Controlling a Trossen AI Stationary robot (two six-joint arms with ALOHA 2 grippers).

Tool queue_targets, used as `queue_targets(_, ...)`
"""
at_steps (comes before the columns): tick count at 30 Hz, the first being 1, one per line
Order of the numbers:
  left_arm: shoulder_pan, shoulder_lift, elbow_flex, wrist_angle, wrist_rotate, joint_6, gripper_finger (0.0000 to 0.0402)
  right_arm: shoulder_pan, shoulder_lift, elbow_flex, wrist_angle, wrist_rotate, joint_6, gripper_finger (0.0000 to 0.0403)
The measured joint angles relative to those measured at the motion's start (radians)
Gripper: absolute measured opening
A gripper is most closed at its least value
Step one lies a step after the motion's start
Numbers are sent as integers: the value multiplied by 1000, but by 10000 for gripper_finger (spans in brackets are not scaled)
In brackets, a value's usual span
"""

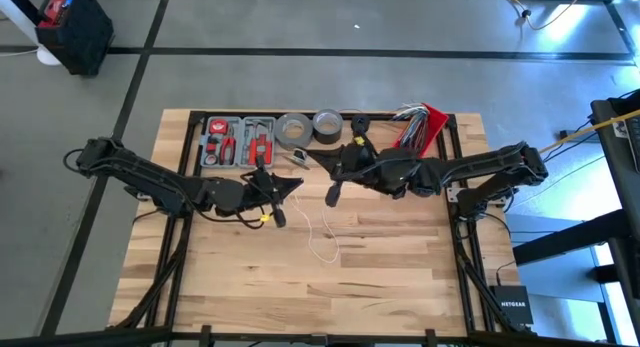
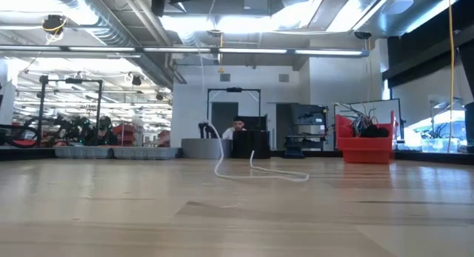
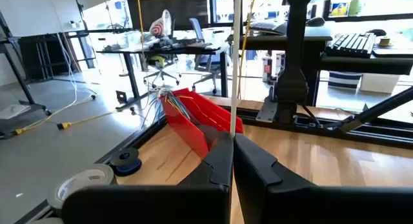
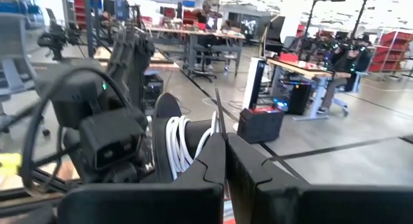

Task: Coil cords
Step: Coil the white wire onto the spool

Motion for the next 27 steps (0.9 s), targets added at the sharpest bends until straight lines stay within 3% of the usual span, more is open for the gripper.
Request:
queue_targets(14,0,2,-2,-29,-1,24,1,0,-65,2,-19,-98,36,5)
queue_targets(27,1,3,-7,-150,-62,101,1,1,-68,10,-339,-141,72,5)
